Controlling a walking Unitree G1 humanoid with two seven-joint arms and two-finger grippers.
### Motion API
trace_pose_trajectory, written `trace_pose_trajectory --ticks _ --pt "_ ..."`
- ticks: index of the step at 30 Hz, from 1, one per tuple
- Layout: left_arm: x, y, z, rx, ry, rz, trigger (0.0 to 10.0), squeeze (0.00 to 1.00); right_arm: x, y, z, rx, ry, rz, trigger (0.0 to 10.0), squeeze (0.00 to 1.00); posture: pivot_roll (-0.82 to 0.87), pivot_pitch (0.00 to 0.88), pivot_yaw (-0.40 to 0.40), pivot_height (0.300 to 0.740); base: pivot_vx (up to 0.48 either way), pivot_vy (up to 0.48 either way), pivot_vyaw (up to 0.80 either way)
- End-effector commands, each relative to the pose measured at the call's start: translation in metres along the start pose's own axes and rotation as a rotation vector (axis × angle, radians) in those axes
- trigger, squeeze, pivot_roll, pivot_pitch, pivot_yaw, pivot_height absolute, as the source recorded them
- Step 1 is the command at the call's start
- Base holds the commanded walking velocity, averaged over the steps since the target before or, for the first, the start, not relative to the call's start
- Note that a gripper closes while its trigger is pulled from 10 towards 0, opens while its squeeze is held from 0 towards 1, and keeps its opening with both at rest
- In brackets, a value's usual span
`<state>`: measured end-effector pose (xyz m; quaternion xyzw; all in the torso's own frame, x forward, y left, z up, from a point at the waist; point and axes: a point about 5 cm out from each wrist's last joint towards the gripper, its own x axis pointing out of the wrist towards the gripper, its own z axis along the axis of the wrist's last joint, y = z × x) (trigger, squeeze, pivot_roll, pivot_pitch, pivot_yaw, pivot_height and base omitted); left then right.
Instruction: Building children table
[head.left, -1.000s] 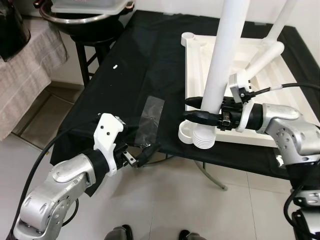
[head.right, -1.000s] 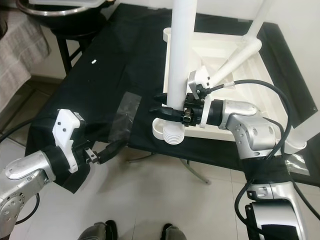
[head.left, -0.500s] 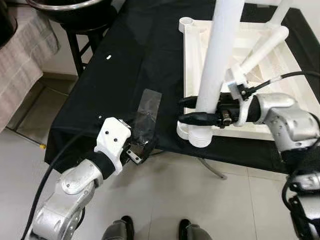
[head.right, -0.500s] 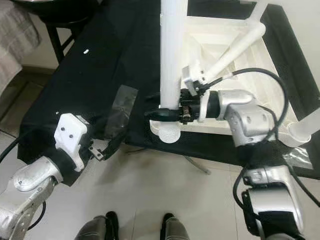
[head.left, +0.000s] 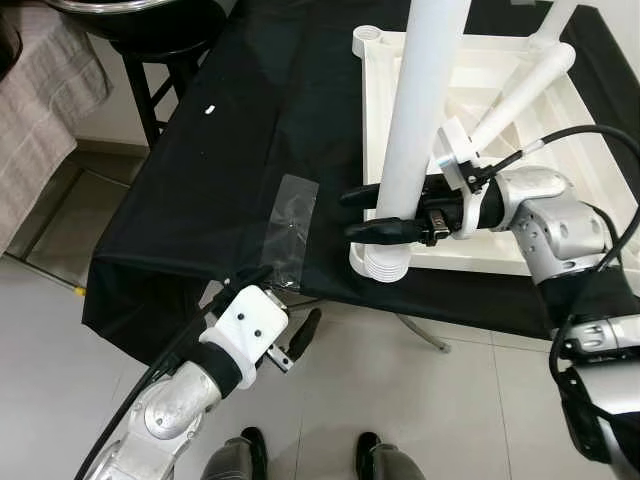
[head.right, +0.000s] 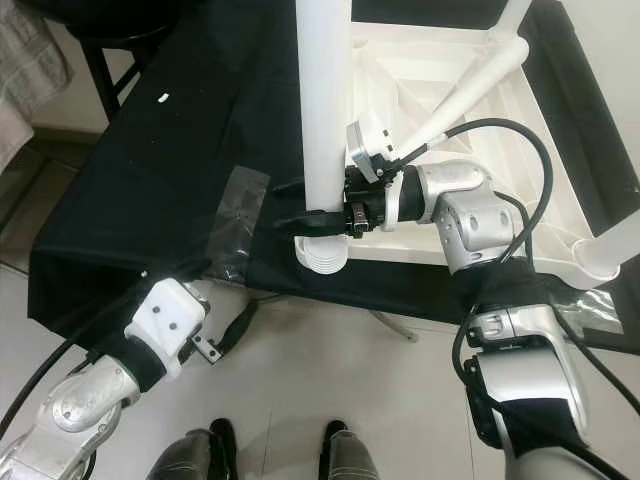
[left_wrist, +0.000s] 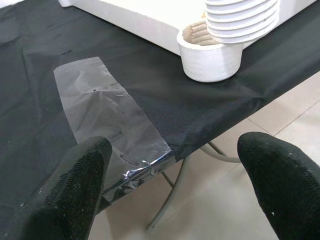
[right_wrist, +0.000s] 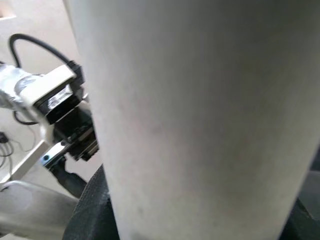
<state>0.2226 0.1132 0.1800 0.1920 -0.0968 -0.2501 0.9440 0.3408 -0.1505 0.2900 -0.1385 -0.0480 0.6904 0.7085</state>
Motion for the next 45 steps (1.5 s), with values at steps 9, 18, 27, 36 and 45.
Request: trace_pose_trajectory --ticks 9,18,27,36,45 --pt "-0.004 -0.009 -0.003 0.019 -0.021 -0.018 10.0 0.00 0.007 -0.010 -0.017 0.041 0.012 -0.065 10.0 0.00 -0.03 0.378 -0.011 0.740 0.000 0.000 0.00" --pt "-0.005 -0.010 -0.003 0.023 -0.037 -0.013 10.0 0.00 0.013 -0.015 -0.016 0.022 0.003 -0.074 10.0 0.00 -0.02 0.390 -0.011 0.740 0.000 0.000 0.00" --pt "-0.004 -0.011 -0.002 0.027 -0.043 -0.010 10.0 0.00 0.017 -0.003 -0.017 -0.064 0.061 0.055 10.0 0.00 -0.02 0.393 -0.015 0.740 0.000 0.000 0.00" --pt "-0.004 -0.011 -0.003 0.029 -0.047 -0.009 10.0 0.00 0.010 -0.003 -0.014 -0.047 0.032 0.022 10.0 0.00 -0.03 0.391 -0.017 0.740 0.000 0.000 0.00" --pt "-0.003 -0.011 -0.004 0.028 -0.047 -0.008 10.0 0.00 0.006 0.006 -0.021 -0.009 0.008 0.035 10.0 0.00 -0.03 0.392 -0.016 0.740 0.000 0.000 0.00"
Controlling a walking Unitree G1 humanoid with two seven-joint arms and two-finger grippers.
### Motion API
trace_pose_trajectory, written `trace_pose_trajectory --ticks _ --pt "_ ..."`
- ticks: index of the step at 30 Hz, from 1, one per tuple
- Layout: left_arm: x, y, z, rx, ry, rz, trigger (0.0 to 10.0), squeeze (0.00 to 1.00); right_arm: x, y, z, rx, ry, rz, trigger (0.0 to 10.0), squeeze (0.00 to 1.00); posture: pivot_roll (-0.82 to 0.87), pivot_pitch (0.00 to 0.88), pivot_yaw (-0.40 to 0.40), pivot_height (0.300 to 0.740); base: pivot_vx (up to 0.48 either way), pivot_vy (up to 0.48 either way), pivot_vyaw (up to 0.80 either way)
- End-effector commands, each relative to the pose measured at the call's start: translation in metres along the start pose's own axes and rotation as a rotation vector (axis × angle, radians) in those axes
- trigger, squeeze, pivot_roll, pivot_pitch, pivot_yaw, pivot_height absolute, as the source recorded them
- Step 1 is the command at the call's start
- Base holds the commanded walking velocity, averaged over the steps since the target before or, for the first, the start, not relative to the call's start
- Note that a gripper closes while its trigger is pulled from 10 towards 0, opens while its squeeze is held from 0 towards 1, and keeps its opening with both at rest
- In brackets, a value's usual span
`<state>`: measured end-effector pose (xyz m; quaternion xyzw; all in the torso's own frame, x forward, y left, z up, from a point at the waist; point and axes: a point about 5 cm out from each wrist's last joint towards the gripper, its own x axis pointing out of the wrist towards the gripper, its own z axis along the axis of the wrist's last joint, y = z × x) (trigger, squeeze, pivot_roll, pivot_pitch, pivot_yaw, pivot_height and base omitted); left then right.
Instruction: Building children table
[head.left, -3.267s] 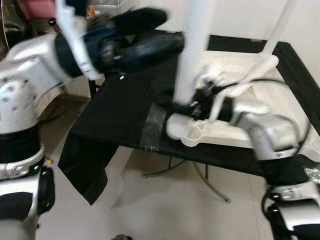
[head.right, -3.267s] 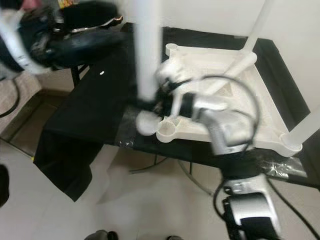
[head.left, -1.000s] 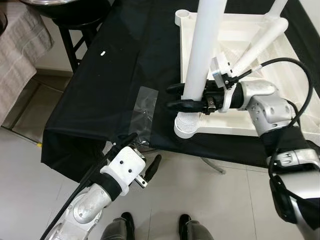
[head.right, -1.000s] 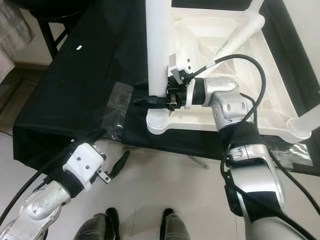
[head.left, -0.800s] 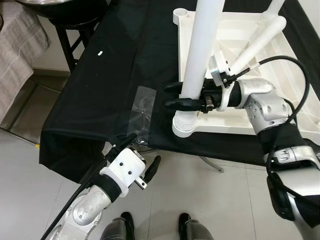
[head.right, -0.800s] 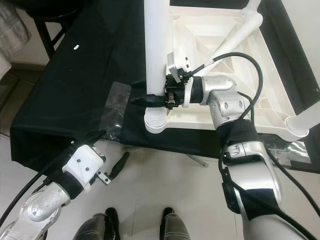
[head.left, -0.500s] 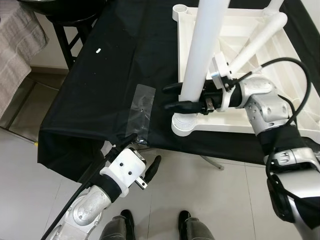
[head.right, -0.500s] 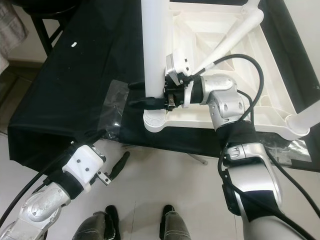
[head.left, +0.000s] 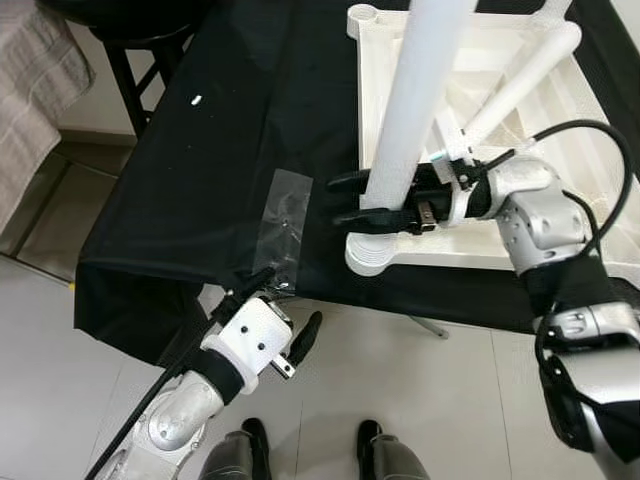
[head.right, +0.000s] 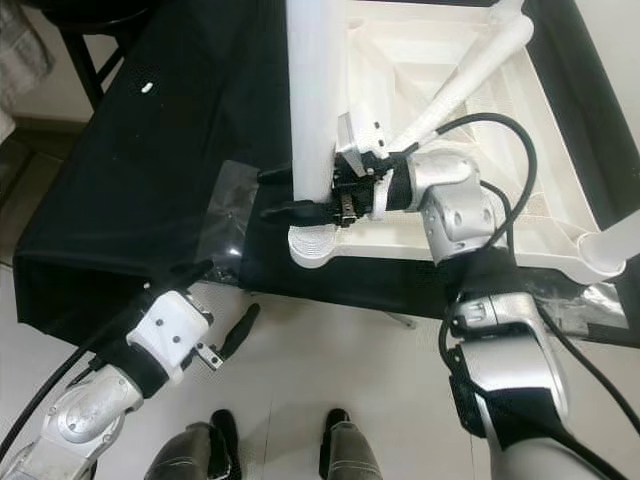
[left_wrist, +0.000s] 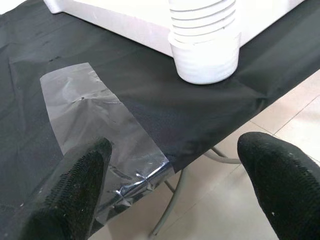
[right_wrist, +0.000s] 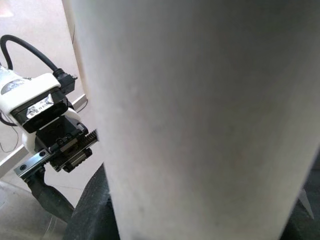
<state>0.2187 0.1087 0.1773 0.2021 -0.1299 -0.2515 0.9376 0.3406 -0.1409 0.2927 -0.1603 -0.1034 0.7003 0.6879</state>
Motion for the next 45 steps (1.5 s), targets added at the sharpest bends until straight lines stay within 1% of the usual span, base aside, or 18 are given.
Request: trace_pose_trajectory --ticks 1,5,11,20,21,22,25,26,27,28,30,32,34,38,40,41,43,45 --pt "-0.002 -0.004 -0.004 -0.010 0.012 -0.013 10.0 0.00 -0.005 0.009 -0.024 0.104 0.059 0.006 10.0 0.00 -0.03 0.392 -0.016 0.740 0.000 0.000 0.00" --pt "-0.002 -0.004 -0.004 -0.009 0.012 -0.013 10.0 0.00 -0.007 0.020 -0.032 0.124 0.043 -0.008 10.0 0.00 -0.03 0.392 -0.011 0.740 0.000 0.000 0.00" --pt "-0.002 -0.004 -0.005 -0.009 0.012 -0.014 10.0 0.00 -0.009 0.021 -0.032 0.133 0.037 -0.031 10.0 0.00 -0.03 0.391 -0.010 0.740 0.000 0.000 0.00" --pt "-0.001 -0.003 -0.006 -0.011 0.013 -0.013 10.0 0.00 -0.008 0.020 -0.038 0.103 0.151 -0.059 10.0 0.00 -0.03 0.391 -0.012 0.740 0.000 0.000 0.00" --pt "-0.001 -0.004 -0.006 -0.011 0.012 -0.013 10.0 0.00 -0.007 0.019 -0.042 0.128 0.201 -0.121 10.0 0.00 -0.03 0.388 -0.024 0.740 0.000 0.000 0.00" --pt "-0.001 -0.004 -0.006 -0.011 0.012 -0.013 10.0 0.00 -0.007 0.019 -0.042 0.128 0.201 -0.121 10.0 0.00 -0.03 0.388 -0.024 0.740 0.000 0.000 0.00" --pt "-0.002 -0.004 -0.006 -0.016 0.012 -0.003 10.0 0.00 -0.002 0.023 -0.058 0.256 0.302 -0.498 10.0 0.00 -0.03 0.384 -0.039 0.740 0.000 0.000 0.00" --pt "-0.002 -0.004 -0.006 -0.016 0.012 -0.003 10.0 0.00 -0.002 0.023 -0.058 0.256 0.302 -0.498 10.0 0.00 -0.03 0.384 -0.039 0.740 0.000 0.000 0.00" --pt "-0.001 -0.004 -0.006 -0.017 0.012 0.002 10.0 0.00 -0.001 0.032 -0.063 0.290 0.306 -0.630 10.0 0.00 -0.03 0.382 -0.035 0.740 0.000 0.000 0.00" --pt "-0.001 -0.004 -0.006 -0.017 0.012 0.002 10.0 0.00 -0.001 0.032 -0.063 0.290 0.306 -0.630 10.0 0.00 -0.03 0.382 -0.035 0.740 0.000 0.000 0.00" --pt "-0.001 -0.003 -0.007 -0.019 0.011 0.006 10.0 0.00 0.001 0.057 -0.072 0.360 0.302 -0.868 10.0 0.00 -0.03 0.367 -0.028 0.740 0.000 0.000 0.00" --pt "-0.001 -0.003 -0.007 -0.019 0.011 0.006 10.0 0.00 0.001 0.057 -0.072 0.360 0.302 -0.868 10.0 0.00 -0.03 0.367 -0.028 0.740 0.000 0.000 0.00" --pt "0.001 0.000 -0.010 -0.030 0.011 0.011 10.0 0.00 0.005 0.073 -0.077 0.414 0.280 -1.045 10.0 0.00 -0.04 0.338 -0.016 0.740 0.000 0.000 0.00" --pt "0.003 0.005 -0.012 -0.035 0.008 0.021 10.0 0.00 0.016 0.078 -0.076 0.433 0.238 -1.158 10.0 0.00 -0.04 0.316 -0.012 0.740 0.000 0.000 0.00" --pt "0.003 0.005 -0.012 -0.035 0.008 0.021 10.0 0.00 0.016 0.078 -0.076 0.433 0.238 -1.158 10.0 0.00 -0.04 0.316 -0.012 0.740 0.000 0.000 0.00" --pt "0.005 0.012 -0.010 -0.035 0.002 0.042 10.0 0.00 0.024 0.080 -0.076 0.451 0.226 -1.219 10.0 0.00 -0.03 0.304 -0.008 0.740 0.000 0.000 0.00" --pt "0.005 0.012 -0.010 -0.035 0.002 0.042 10.0 0.00 0.024 0.080 -0.076 0.451 0.226 -1.219 10.0 0.00 -0.03 0.304 -0.008 0.740 0.000 0.000 0.00" --pt "0.008 0.020 -0.008 -0.031 -0.008 0.059 10.0 0.00 0.029 0.083 -0.075 0.474 0.228 -1.269 10.0 0.00 -0.03 0.295 -0.004 0.740 0.000 0.000 0.00"
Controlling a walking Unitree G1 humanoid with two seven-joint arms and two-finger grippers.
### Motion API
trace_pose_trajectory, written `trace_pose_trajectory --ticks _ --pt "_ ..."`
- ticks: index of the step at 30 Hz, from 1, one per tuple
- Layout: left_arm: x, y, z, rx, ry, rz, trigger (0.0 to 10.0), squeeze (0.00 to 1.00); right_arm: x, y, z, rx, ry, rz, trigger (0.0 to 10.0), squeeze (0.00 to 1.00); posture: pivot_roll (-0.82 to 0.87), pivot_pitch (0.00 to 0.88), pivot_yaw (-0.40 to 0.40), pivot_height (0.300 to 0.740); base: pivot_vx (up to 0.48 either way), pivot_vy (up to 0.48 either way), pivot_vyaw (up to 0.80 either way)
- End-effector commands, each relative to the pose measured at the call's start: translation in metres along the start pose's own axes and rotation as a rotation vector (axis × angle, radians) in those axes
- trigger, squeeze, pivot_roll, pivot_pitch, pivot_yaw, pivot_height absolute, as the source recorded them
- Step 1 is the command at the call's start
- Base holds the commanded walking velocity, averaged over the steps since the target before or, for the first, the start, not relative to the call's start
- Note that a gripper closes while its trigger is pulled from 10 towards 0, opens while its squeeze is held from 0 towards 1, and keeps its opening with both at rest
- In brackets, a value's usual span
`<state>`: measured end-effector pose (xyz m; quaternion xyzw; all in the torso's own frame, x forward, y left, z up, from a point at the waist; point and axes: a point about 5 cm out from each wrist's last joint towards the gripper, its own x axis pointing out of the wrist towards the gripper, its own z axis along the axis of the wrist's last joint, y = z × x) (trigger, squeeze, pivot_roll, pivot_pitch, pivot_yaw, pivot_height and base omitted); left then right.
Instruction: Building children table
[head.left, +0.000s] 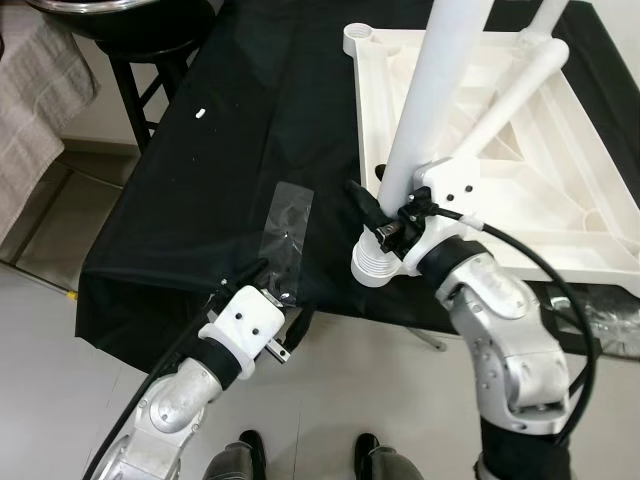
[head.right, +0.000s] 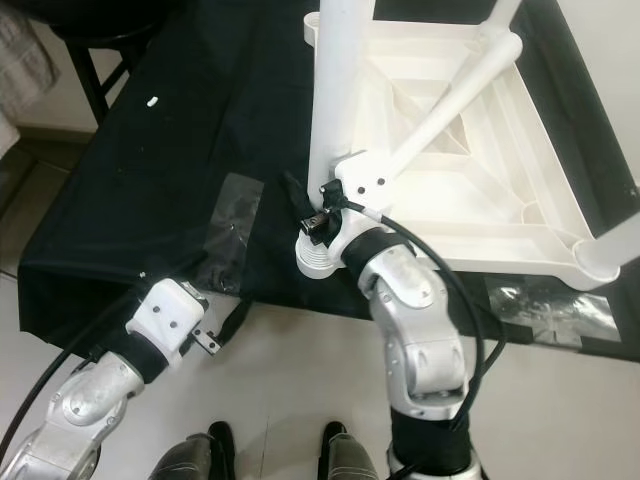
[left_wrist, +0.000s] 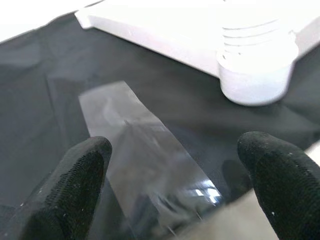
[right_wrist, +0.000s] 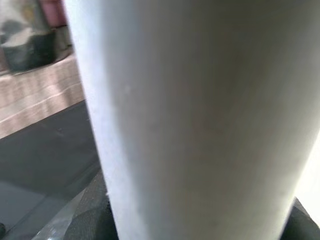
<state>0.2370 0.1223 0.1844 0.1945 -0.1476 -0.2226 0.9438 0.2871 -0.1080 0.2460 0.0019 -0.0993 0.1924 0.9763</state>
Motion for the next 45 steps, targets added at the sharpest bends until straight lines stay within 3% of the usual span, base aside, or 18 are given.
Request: trace_pose_trajectory --ticks 1,4,7,9,10,11,13,15,16,18,24,34,37,43,45 --pt "0.001 0.006 -0.001 -0.037 0.007 0.012 10.0 0.00 -0.011 -0.007 -0.056 0.077 0.297 -0.115 10.0 0.00 -0.03 0.289 -0.002 0.740 0.000 0.000 0.00" --pt "0.010 0.031 0.010 -0.056 -0.037 0.059 10.0 0.00 -0.009 -0.001 -0.058 0.076 0.297 -0.129 10.0 0.00 -0.03 0.271 -0.001 0.740 0.000 0.000 0.00" --pt "0.012 0.037 0.013 -0.068 -0.050 0.065 10.0 0.00 -0.009 0.000 -0.058 0.074 0.297 -0.134 10.0 0.00 -0.03 0.271 -0.001 0.740 0.000 0.000 0.00" --pt "0.020 0.057 0.027 -0.117 -0.104 0.060 10.0 0.00 -0.007 0.003 -0.058 0.056 0.287 -0.124 10.0 0.00 -0.03 0.251 0.000 0.740 0.000 0.000 0.00" --pt "0.020 0.057 0.027 -0.117 -0.104 0.060 10.0 0.00 -0.007 0.003 -0.058 0.056 0.287 -0.124 10.0 0.00 -0.03 0.251 0.000 0.740 0.000 0.000 0.00" --pt "0.024 0.068 0.035 -0.136 -0.138 0.046 10.0 0.00 -0.004 0.004 -0.056 0.037 0.269 -0.097 10.0 0.00 -0.03 0.246 0.000 0.740 0.000 0.000 0.00" --pt "0.024 0.068 0.035 -0.136 -0.138 0.046 10.0 0.00 -0.004 0.004 -0.056 0.037 0.269 -0.097 10.0 0.00 -0.03 0.246 0.000 0.740 0.000 0.000 0.00" --pt "0.031 0.084 0.055 -0.156 -0.209 0.009 10.0 0.00 0.006 0.013 -0.046 -0.032 0.190 0.044 10.0 0.00 -0.03 0.232 0.001 0.740 0.000 0.000 0.00" --pt "0.031 0.084 0.055 -0.156 -0.209 0.009 10.0 0.00 0.006 0.013 -0.046 -0.032 0.190 0.044 10.0 0.00 -0.03 0.232 0.001 0.740 0.000 0.000 0.00" --pt "0.034 0.093 0.070 -0.180 -0.262 -0.022 10.0 0.00 0.011 0.022 -0.035 -0.110 0.122 0.239 10.0 0.00 -0.03 0.220 -0.002 0.740 0.000 0.000 0.00" --pt "0.034 0.103 0.088 -0.274 -0.310 -0.113 10.0 0.00 0.014 0.012 -0.028 -0.107 0.091 0.337 10.0 0.00 -0.03 0.214 -0.015 0.740 0.000 0.000 0.00" --pt "0.032 0.106 0.100 -0.370 -0.337 -0.249 10.0 0.00 0.012 0.002 -0.037 -0.021 0.095 0.312 10.0 0.00 -0.02 0.212 -0.012 0.740 0.000 0.000 0.00" --pt "0.032 0.103 0.103 -0.411 -0.345 -0.295 10.0 0.00 0.009 0.004 -0.043 0.048 0.109 0.285 10.0 0.00 -0.03 0.211 -0.011 0.740 0.000 0.000 0.00" --pt "0.036 0.095 0.105 -0.470 -0.338 -0.352 10.0 0.00 0.008 0.012 -0.054 0.034 0.155 0.246 10.0 0.00 -0.03 0.209 -0.010 0.740 0.000 0.000 0.00" --pt "0.047 0.090 0.107 -0.497 -0.325 -0.364 10.0 0.00 0.008 0.023 -0.057 0.048 0.163 0.258 10.0 0.00 -0.02 0.203 -0.009 0.740 0.000 0.000 0.00"
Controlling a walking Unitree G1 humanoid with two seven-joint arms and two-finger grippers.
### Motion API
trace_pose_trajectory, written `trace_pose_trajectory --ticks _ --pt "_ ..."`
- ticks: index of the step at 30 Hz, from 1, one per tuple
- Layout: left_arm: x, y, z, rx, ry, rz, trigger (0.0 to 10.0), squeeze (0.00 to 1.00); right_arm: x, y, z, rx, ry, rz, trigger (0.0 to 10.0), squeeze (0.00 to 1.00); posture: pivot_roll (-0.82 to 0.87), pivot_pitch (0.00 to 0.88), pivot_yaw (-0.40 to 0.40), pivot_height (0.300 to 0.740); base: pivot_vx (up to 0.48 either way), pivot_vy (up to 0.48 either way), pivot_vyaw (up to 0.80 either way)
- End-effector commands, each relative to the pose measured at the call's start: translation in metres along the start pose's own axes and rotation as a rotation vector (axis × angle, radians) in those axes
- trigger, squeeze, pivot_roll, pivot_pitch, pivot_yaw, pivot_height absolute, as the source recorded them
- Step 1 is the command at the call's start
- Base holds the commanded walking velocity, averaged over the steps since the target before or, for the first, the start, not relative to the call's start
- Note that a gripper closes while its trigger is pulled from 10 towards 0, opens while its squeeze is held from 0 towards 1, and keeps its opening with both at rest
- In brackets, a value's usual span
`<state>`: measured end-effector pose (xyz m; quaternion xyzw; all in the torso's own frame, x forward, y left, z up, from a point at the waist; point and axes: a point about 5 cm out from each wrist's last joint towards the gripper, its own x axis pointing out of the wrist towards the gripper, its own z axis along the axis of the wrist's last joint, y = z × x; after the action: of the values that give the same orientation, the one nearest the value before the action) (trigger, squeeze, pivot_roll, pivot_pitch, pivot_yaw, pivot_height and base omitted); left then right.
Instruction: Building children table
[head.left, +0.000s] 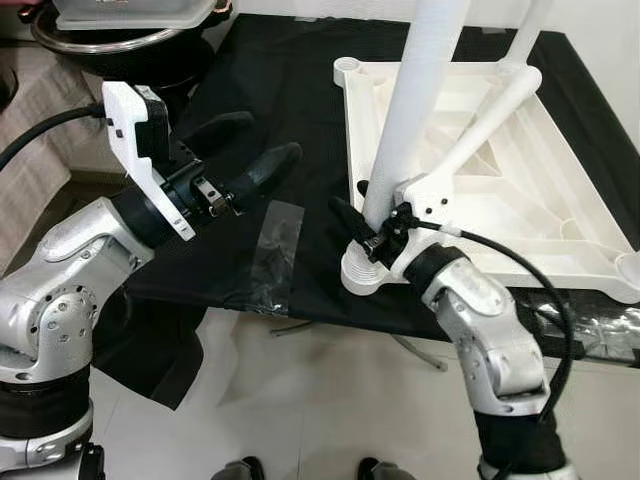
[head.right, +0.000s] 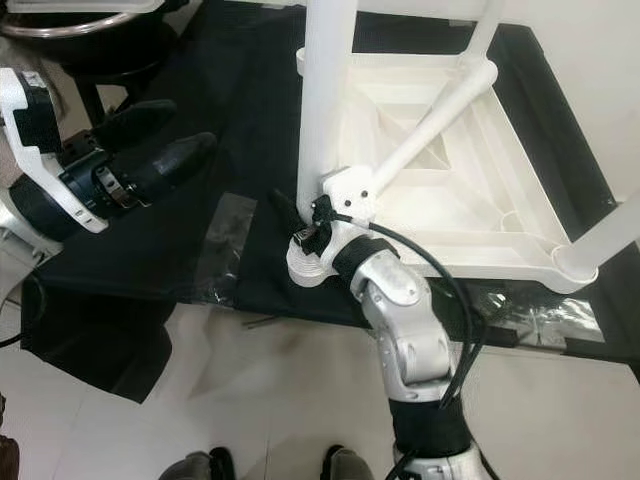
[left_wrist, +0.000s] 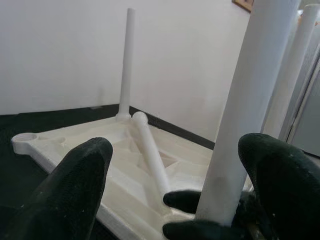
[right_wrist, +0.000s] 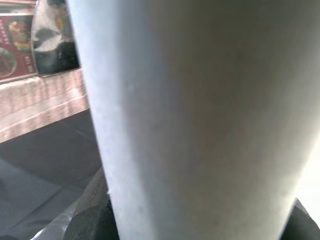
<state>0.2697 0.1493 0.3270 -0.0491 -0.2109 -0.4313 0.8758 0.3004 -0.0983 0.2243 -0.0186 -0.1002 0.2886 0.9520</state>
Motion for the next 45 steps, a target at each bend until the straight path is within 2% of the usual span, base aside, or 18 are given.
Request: trace_pose_trajectory --ticks 1,7,10,14,16,21,22,23,26,28,33,34,40,45 --pt "0.010 -0.004 -0.003 -0.039 0.009 -0.039 10.0 0.00 0.001 0.021 -0.033 0.088 0.153 0.062 10.0 0.00 -0.02 0.202 -0.010 0.740 0.000 0.000 0.00" --pt "0.022 -0.008 0.001 -0.088 0.005 -0.121 10.0 0.00 0.003 0.023 -0.033 0.089 0.146 0.067 10.0 0.00 -0.02 0.195 -0.008 0.740 0.000 0.000 0.00" --pt "0.037 -0.019 0.006 -0.166 0.007 -0.267 10.0 0.00 0.005 0.021 -0.031 0.085 0.136 0.064 10.0 0.00 -0.02 0.187 -0.006 0.740 0.000 0.000 0.00" --pt "0.048 -0.027 0.009 -0.126 0.039 -0.351 10.0 0.00 0.006 0.020 -0.030 0.080 0.130 0.060 10.0 0.00 -0.02 0.182 -0.002 0.740 0.000 0.000 0.00" --pt "0.059 -0.034 0.010 -0.116 0.060 -0.423 10.0 0.00 0.008 0.020 -0.029 0.079 0.125 0.059 10.0 0.00 -0.02 0.177 0.001 0.740 0.000 0.000 0.00" --pt "0.069 -0.039 0.011 -0.086 0.078 -0.462 10.0 0.00 0.009 0.021 -0.029 0.077 0.122 0.065 10.0 0.00 -0.02 0.176 0.001 0.740 0.000 0.000 0.00" --pt "0.077 -0.041 0.009 -0.051 0.095 -0.466 10.0 0.00 0.009 0.022 -0.028 0.075 0.120 0.071 10.0 0.00 -0.02 0.175 0.002 0.740 0.000 0.000 0.00" --pt "0.085 -0.041 0.007 -0.016 0.115 -0.455 10.0 0.00 0.009 0.022 -0.028 0.073 0.118 0.075 10.0 0.00 -0.02 0.175 0.002 0.740 0.000 0.000 0.00" --pt "0.091 -0.041 0.005 0.010 0.127 -0.445 10.0 0.00 0.010 0.023 -0.028 0.072 0.117 0.078 10.0 0.00 -0.02 0.174 0.007 0.740 0.000 0.000 0.00" --pt "0.102 -0.038 0.004 0.062 0.146 -0.399 10.0 0.00 0.011 0.023 -0.027 0.067 0.114 0.082 10.0 0.00 -0.03 0.176 0.010 0.740 0.000 0.000 0.00" --pt "0.111 -0.033 0.002 0.095 0.157 -0.369 10.0 0.00 0.012 0.024 -0.026 0.061 0.112 0.088 10.0 0.00 -0.03 0.179 0.010 0.740 0.000 0.000 0.00" --pt "0.112 -0.032 0.002 0.085 0.155 -0.376 0.0 0.00 0.012 0.024 -0.026 0.059 0.113 0.091 10.0 0.00 -0.03 0.179 0.010 0.740 0.000 0.000 0.00" --pt "0.110 -0.033 0.005 0.094 0.167 -0.422 0.0 0.00 0.012 0.024 -0.026 0.055 0.114 0.099 10.0 0.00 -0.03 0.183 0.005 0.740 0.000 0.000 0.00" --pt "0.102 -0.027 0.008 0.108 0.194 -0.441 0.0 0.00 0.012 0.022 -0.025 0.044 0.114 0.103 10.0 0.00 -0.03 0.181 0.000 0.740 0.000 0.000 0.00"
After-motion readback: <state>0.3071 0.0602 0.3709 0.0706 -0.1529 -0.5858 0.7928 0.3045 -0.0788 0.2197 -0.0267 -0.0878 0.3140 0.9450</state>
